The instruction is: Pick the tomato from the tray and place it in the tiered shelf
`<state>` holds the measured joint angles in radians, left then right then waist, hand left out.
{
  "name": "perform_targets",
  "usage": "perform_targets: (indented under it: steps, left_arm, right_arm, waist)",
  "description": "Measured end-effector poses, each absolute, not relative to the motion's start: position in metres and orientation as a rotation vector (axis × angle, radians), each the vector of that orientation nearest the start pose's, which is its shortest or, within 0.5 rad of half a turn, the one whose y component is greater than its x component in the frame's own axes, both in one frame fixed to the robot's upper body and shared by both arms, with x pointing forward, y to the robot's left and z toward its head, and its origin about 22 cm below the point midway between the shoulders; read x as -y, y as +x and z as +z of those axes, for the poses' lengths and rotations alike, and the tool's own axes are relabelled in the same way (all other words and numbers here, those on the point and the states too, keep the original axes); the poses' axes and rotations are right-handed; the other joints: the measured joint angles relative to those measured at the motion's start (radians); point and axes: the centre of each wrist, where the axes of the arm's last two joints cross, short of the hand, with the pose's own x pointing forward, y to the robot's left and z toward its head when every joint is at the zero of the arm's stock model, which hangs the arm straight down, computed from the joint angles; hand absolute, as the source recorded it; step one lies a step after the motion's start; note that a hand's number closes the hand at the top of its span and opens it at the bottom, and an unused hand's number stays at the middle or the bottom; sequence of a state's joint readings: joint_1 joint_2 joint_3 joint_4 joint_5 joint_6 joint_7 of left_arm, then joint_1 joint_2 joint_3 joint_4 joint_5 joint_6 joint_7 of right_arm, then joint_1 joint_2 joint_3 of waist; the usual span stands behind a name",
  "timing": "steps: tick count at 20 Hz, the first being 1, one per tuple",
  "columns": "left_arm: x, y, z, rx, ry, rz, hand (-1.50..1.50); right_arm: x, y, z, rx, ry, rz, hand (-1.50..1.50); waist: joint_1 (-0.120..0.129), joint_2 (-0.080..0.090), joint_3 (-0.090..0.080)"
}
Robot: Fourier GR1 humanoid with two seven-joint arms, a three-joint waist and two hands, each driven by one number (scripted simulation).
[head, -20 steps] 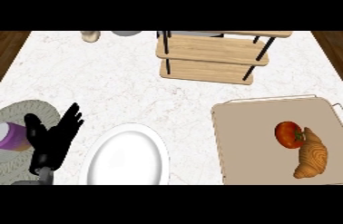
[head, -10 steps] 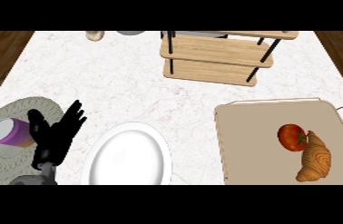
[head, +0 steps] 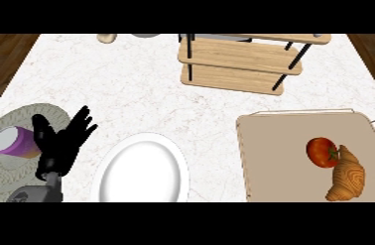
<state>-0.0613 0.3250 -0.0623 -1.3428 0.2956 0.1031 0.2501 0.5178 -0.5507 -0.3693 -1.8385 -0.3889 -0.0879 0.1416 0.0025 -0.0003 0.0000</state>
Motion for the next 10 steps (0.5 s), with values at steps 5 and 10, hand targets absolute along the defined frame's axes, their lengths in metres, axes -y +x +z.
perform_targets:
  steps: [5,10]
  left_arm:
    - [-0.293,0.253,-0.02,1.147,0.102,0.038,0.0]
    - [-0.299,0.253,-0.022,1.148,0.093,0.038,0.0]
  right_arm:
    - [0.405,0.136,0.086,1.212,-0.575,-0.122,-1.5]
    - [0.384,0.152,0.094,1.141,-0.569,-0.044,-1.5]
  waist:
    - [0.003,-0.002,0.002]
    - [0.0,-0.003,0.003]
